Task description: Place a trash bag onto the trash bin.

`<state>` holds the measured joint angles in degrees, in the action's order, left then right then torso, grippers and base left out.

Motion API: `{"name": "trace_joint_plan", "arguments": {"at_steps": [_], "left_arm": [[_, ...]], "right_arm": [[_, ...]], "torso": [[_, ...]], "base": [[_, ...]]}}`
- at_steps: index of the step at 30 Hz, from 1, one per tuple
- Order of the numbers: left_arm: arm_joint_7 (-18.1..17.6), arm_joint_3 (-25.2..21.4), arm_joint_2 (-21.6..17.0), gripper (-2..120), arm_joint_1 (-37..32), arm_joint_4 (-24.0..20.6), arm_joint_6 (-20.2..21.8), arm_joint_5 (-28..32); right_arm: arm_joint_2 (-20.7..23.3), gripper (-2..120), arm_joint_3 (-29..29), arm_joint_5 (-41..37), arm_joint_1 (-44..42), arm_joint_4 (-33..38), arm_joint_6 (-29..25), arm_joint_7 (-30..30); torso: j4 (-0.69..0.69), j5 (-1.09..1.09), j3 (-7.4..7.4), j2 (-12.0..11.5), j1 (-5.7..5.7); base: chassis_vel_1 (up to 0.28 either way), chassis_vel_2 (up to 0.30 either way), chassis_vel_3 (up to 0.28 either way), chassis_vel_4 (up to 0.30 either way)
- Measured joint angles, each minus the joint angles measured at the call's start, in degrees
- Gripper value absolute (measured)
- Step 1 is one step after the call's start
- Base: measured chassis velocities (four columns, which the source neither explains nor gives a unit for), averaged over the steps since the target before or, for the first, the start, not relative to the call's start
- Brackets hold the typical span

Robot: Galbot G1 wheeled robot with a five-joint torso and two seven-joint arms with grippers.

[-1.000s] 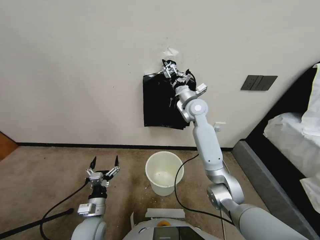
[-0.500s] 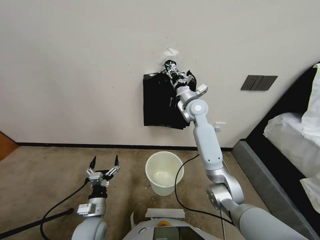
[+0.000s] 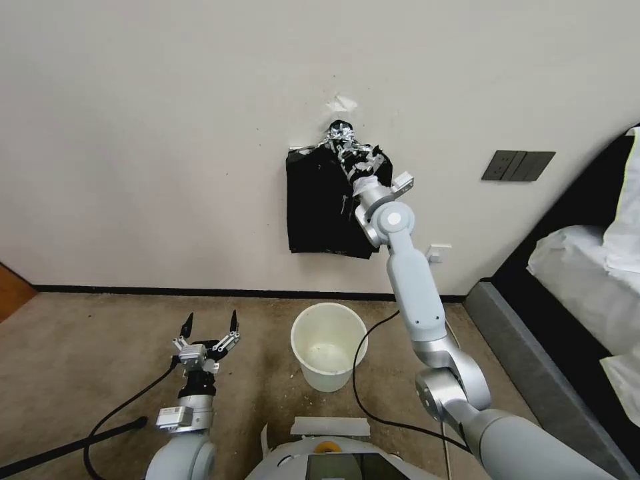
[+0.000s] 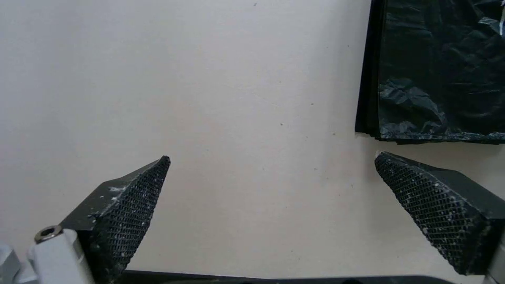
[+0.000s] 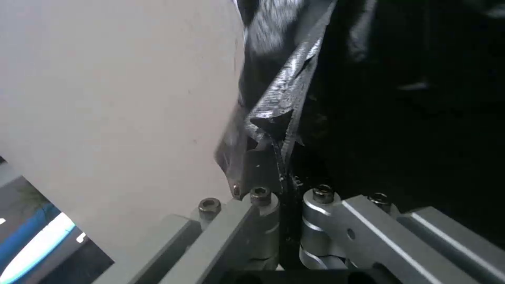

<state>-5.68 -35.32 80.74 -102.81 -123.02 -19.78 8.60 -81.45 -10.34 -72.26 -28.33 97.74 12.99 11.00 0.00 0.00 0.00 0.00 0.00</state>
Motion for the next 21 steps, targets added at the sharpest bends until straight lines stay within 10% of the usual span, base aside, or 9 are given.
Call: {"name": "trace_joint_plan", "arguments": {"at_steps": [21], "left_arm": [[0.00, 3.22, 0.36, 100, 0.76, 0.17, -0.52, -1.40]], "right_arm": [[6.94, 0, 3.62, 9.19, -18.67, 16.88, -0.01, 0.26]], "torso": [[0.00, 0.00, 0.00, 0.00, 0.00]], "base": [[0.000, 0.000, 0.000, 0.000]]}}
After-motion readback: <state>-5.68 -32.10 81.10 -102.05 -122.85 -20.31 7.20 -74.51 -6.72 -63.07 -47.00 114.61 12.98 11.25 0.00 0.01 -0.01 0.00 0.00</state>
